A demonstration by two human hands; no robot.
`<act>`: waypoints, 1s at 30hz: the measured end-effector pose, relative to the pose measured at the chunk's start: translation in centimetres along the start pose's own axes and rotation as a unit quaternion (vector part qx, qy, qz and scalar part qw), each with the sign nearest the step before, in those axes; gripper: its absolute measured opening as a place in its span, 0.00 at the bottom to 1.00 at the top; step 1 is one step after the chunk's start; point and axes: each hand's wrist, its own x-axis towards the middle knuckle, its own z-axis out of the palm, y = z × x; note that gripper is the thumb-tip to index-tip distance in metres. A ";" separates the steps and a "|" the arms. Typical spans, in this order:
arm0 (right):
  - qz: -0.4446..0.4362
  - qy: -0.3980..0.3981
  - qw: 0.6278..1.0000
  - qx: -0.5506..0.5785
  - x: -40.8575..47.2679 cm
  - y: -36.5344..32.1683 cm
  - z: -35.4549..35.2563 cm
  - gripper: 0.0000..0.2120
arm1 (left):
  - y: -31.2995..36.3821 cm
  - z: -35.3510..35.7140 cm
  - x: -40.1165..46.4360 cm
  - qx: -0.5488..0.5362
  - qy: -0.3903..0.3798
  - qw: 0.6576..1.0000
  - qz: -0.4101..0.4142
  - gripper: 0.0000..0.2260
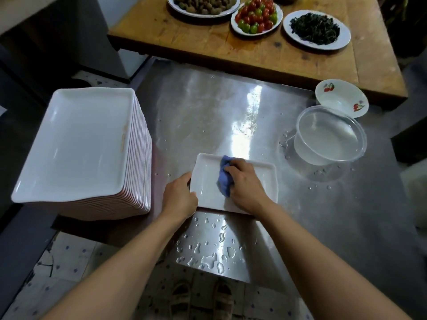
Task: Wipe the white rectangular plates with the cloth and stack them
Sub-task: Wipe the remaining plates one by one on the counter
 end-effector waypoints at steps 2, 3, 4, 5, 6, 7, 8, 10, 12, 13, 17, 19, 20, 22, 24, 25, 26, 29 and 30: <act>-0.033 -0.018 0.999 0.007 1.0 -1.3 1.1 0.19 | 0.0 0.1 0.0 -0.002 0.003 1.000 -0.004 0.24; -0.049 -0.025 0.998 0.005 1.3 -1.6 1.4 0.19 | 0.0 0.0 0.0 -0.005 0.004 1.000 -0.005 0.24; -0.060 -0.033 0.998 0.000 1.4 -1.7 1.6 0.18 | -0.1 0.0 0.0 -0.005 0.006 1.000 -0.006 0.24; -0.066 -0.043 0.997 -0.004 1.2 -1.5 1.5 0.18 | -0.2 0.0 0.0 -0.003 0.008 1.000 -0.004 0.24; -0.068 -0.054 0.996 -0.005 0.6 -1.1 1.4 0.18 | -0.2 -0.1 0.0 0.001 0.012 1.000 -0.003 0.24; -0.068 -0.064 0.996 -0.004 -0.2 -0.7 1.1 0.18 | -0.3 -0.1 0.0 0.006 0.017 1.000 -0.002 0.25; -0.063 -0.072 0.995 -0.006 -1.2 -0.2 0.8 0.17 | -0.3 -0.1 0.0 0.013 0.022 1.000 -0.002 0.25; -0.044 -0.078 0.996 -0.014 -3.3 0.7 0.1 0.18 | -0.1 -0.1 -0.1 0.023 0.029 0.999 -0.003 0.25; -0.027 -0.083 0.996 -0.025 -5.2 1.4 -0.7 0.19 | 0.1 0.0 -0.2 0.024 0.035 0.999 -0.008 0.25; -0.020 -0.083 0.996 -0.033 -6.1 1.7 -1.1 0.19 | 0.2 0.0 -0.2 0.026 0.037 0.999 -0.010 0.25; -0.002 -0.075 0.992 -0.098 -8.7 2.4 -2.7 0.15 | 0.3 -0.1 -0.5 0.024 0.037 0.999 -0.014 0.23; 0.005 -0.085 0.988 -0.128 -9.2 2.2 -3.4 0.11 | 0.5 -0.1 -0.6 0.023 0.038 0.999 -0.018 0.23; 0.011 -0.091 0.986 -0.142 -9.3 2.0 -3.7 0.10 | 0.5 0.0 -0.7 0.026 0.039 0.999 -0.020 0.23; 0.019 -0.106 0.978 -0.177 -9.5 1.8 -4.1 0.12 | 0.7 -0.1 -0.8 0.039 0.043 0.998 -0.015 0.23; 0.029 -0.116 0.975 -0.187 -9.7 1.9 -4.6 0.12 | 0.7 -0.3 -0.9 0.053 0.045 0.998 0.002 0.22; 0.037 -0.108 0.978 -0.175 -10.0 2.0 -5.0 0.11 | 0.8 -0.4 -1.0 0.067 0.043 0.997 0.010 0.21; 0.047 -0.084 0.983 -0.155 -10.3 2.2 -5.4 0.09 | 0.9 -0.4 -1.3 0.096 0.043 0.994 0.012 0.20; 0.091 0.039 0.993 -0.067 -11.1 3.2 -6.7 0.07 | 1.6 -0.5 -2.7 0.226 0.074 0.971 0.018 0.18; 0.098 0.071 0.992 -0.046 -11.2 3.7 -7.1 0.06 | 2.0 -0.3 -3.2 0.240 0.085 0.965 0.054 0.19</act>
